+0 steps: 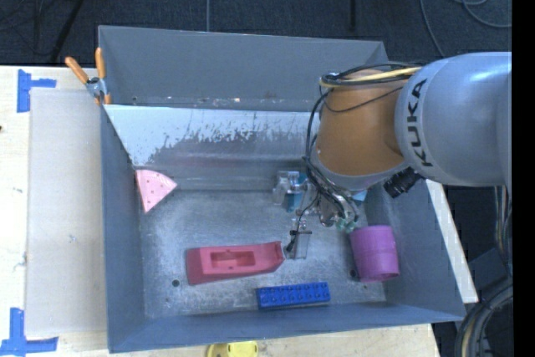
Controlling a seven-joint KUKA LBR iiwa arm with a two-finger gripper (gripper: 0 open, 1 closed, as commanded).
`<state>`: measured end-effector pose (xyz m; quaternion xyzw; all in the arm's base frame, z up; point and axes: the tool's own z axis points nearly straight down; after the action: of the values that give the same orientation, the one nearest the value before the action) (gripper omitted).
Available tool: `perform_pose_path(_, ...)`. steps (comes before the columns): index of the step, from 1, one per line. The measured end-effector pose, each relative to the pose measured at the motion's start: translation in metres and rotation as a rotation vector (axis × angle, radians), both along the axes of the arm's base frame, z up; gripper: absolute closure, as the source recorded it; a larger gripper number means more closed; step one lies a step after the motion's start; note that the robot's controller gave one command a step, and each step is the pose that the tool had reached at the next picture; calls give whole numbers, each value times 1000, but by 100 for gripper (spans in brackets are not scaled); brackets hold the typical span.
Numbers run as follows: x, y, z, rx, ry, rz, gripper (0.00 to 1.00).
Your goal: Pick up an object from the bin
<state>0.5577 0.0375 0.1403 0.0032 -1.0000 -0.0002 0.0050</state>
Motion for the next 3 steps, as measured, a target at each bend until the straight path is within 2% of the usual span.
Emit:
perform_pose_path(1, 2, 0, 5, 0, -7, -1, 0)
perform_pose_path(2, -20, -20, -21, 2, -18, 81, 0)
perform_pose_path(3, -52, -25, -60, -3, -6, 83, 0)
